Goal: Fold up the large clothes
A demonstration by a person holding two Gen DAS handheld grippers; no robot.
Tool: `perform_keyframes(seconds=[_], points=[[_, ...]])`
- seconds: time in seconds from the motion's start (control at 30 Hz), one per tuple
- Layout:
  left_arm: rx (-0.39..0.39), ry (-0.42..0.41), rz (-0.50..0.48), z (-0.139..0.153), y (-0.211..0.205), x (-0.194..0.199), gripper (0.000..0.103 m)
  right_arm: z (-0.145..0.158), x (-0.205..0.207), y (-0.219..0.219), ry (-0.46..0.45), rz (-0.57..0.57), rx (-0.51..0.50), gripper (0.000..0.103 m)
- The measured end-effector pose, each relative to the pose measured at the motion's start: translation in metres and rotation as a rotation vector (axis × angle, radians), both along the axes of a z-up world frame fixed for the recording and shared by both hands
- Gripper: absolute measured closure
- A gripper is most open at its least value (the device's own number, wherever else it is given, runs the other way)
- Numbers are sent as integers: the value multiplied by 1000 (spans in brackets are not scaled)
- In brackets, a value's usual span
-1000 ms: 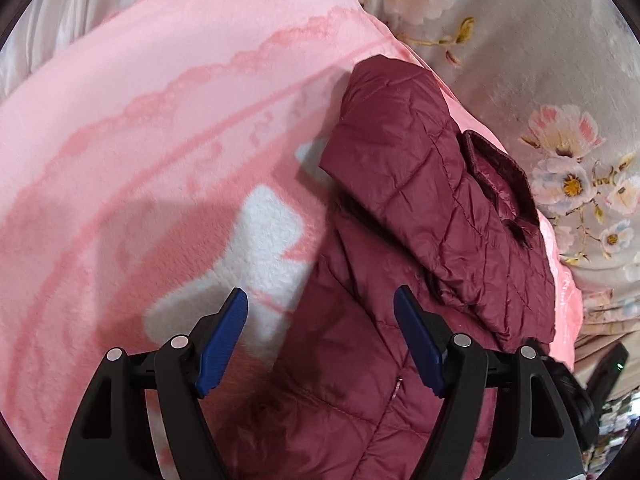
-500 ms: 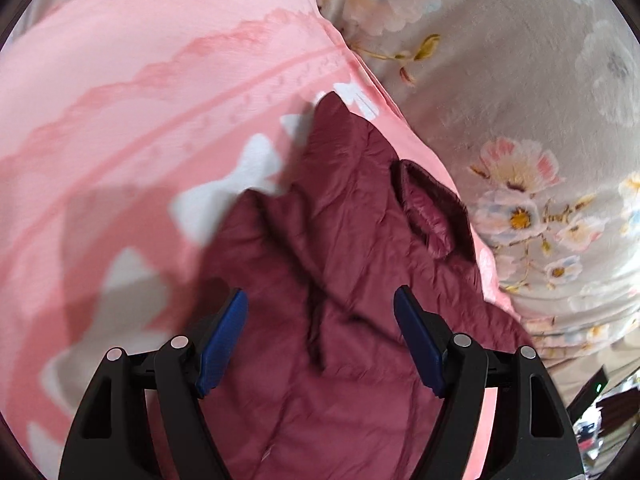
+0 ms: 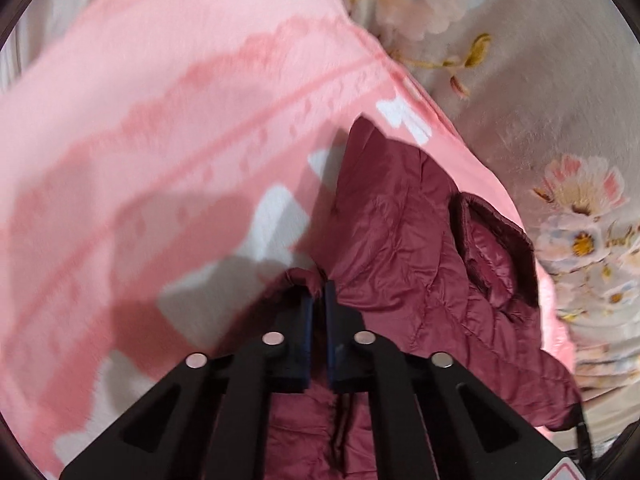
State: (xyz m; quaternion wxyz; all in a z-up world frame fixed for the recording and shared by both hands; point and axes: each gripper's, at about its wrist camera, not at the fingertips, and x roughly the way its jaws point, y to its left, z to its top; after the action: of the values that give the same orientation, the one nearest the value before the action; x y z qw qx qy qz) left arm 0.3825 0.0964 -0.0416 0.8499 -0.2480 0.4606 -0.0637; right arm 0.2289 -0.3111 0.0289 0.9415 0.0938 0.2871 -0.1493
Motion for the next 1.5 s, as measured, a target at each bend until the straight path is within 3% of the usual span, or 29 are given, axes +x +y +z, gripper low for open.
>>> perform_keyframes(seconds=[0.1,0.2,0.4,0.7,0.73,0.77,0.83,0.9,1.03,1.1,1.13,1.27,1.4,1.5], points=[[81,-59,-2,7,4,-9,102,-19,2,-6,38,-10,17,101],[155,-47,-18,-5,-2,-13,102,-54,6,-10,114,-20,38,101],[188,-38,-32,-33,-3,-20,102,-98,3,-13,168,-27,88,101],[343,-103,-23,-34,-18,-32,94,-100,-1,-11,161,-29,86,98],[349,-101,-29,-31,-17,-35,91,-98,-4,-11,155,-35,88,92],[356,-103,-35,-27,-15,-39,88,-93,-11,-12,145,-49,88,79],[396,-117,-33,-14,-11,-48,66,-79,-23,-13,102,-71,77,61],[434,-159,-25,2,-12,-55,59,-64,-31,-11,58,-70,64,60],[460,-281,-71,46,-38,-60,36,-40,-16,5,7,-34,69,61],[468,-297,-115,56,-65,-52,34,-39,5,19,6,1,74,66],[474,-292,-136,56,-77,-47,34,-42,20,29,13,24,68,74],[502,-241,-218,41,-125,-28,34,-69,60,50,72,64,81,88],[587,-238,-234,12,-153,-27,34,-100,73,69,127,97,112,89],[567,-185,-258,-12,-158,-23,34,-117,72,79,145,115,80,89]])
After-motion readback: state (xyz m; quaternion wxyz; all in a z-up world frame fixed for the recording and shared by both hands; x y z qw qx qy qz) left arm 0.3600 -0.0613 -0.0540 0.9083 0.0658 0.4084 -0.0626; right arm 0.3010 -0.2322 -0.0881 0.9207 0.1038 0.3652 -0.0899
